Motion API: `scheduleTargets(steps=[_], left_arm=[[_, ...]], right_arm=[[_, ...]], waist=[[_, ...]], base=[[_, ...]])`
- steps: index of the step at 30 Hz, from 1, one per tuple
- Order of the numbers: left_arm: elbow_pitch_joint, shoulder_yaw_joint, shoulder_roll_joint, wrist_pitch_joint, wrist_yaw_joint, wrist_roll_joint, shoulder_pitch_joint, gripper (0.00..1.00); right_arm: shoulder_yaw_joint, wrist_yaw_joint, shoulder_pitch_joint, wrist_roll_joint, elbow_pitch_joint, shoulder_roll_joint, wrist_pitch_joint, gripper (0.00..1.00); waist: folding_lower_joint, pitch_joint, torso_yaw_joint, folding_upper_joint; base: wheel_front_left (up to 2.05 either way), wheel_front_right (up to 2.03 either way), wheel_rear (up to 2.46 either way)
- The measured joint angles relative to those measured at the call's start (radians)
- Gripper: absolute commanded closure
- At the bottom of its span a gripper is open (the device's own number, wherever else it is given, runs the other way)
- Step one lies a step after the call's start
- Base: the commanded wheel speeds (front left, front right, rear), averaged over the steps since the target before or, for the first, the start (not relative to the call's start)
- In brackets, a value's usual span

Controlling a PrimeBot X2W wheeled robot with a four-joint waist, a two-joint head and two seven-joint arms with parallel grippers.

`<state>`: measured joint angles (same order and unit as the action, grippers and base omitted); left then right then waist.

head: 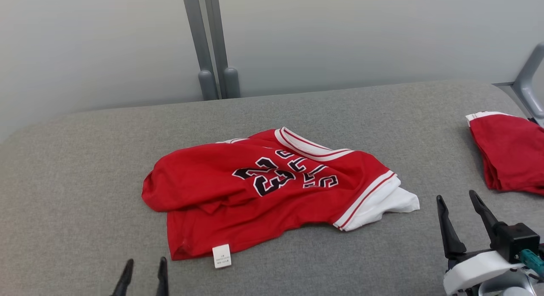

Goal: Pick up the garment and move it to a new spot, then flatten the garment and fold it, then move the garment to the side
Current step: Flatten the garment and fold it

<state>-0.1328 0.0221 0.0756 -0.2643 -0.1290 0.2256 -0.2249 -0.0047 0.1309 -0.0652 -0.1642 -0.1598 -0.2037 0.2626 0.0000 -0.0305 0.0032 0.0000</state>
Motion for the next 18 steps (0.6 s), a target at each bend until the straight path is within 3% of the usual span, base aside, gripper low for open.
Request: scheduleTargets(steps=[3, 9, 14, 18], left_arm=[[-0.081, 0.058, 0.021, 0.041, 0.000, -0.009, 0.020, 0.00], [-0.122, 0.156, 0.074, 0.239, -0.002, 0.020, 0.169, 0.00], [-0.144, 0.201, 0.123, 0.336, -0.002, 0.036, 0.247, 0.00], [-0.155, 0.248, 0.144, 0.366, -0.002, 0.061, 0.281, 0.00]], right_arm=[[0.070, 0.000, 0.051, -0.016, -0.067, -0.057, -0.030, 0.00], [0.221, 0.000, 0.236, -0.080, -0.163, -0.187, -0.289, 0.00], [0.331, 0.000, 0.321, -0.182, -0.225, -0.243, -0.465, 0.00], [0.389, 0.000, 0.369, -0.247, -0.243, -0.283, -0.506, 0.00]], waist=[[0.0000, 0.012, 0.001, 0.0000], [0.0000, 0.067, 0.006, 0.0000], [0.0000, 0.125, 0.018, 0.0000], [0.0000, 0.166, 0.029, 0.0000]], base=[[0.00, 0.00, 0.00], [0.00, 0.00, 0.00], [0.00, 0.00, 0.00], [0.00, 0.00, 0.00]])
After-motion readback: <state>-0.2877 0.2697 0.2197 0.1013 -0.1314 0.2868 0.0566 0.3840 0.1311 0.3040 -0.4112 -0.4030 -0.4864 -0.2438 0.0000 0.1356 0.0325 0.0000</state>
